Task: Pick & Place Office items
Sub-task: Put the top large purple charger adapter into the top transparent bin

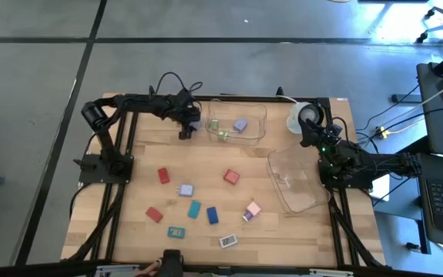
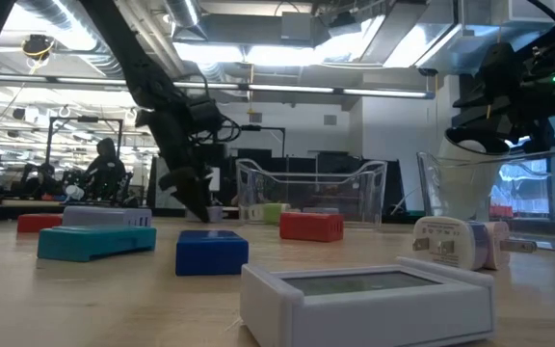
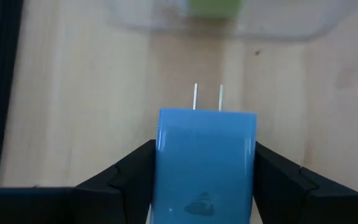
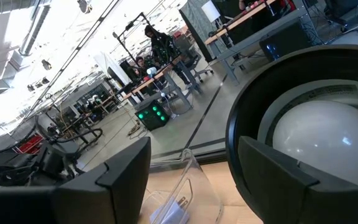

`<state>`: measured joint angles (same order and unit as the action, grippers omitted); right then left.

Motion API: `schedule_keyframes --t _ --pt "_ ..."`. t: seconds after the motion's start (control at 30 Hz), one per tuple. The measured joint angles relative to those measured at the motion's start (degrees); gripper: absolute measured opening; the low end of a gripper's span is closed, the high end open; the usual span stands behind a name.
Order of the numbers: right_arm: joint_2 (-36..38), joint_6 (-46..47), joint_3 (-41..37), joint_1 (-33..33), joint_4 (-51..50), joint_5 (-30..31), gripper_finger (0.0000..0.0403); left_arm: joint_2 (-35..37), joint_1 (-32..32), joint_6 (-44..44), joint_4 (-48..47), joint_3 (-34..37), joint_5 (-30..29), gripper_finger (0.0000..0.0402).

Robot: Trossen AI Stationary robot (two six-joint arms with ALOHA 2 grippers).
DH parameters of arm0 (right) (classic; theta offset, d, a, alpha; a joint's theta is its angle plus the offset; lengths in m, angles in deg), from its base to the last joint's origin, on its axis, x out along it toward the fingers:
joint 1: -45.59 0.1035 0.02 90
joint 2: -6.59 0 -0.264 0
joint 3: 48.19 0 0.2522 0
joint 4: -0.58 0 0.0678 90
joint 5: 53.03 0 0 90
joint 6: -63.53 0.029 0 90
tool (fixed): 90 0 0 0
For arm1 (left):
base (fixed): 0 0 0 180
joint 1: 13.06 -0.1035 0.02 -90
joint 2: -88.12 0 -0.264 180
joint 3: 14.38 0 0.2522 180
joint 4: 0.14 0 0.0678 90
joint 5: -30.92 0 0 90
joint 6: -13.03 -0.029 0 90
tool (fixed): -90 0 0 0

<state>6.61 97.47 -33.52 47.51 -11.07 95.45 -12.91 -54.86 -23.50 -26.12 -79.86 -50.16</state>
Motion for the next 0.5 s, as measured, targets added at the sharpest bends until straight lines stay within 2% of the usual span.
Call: schedule_keyframes --t 0.13,0.5 --pt "0.00 0.01 0.00 0.00 0.01 0.00 0.0247 3.29 -0.08 3.95 -0.35 0.13 -5.87 0.0212" --pt "0.00 0.01 0.00 -0.01 0.00 0.00 0.0247 19.10 1.58 17.59 2.16 0.06 -11.90 0.0213"
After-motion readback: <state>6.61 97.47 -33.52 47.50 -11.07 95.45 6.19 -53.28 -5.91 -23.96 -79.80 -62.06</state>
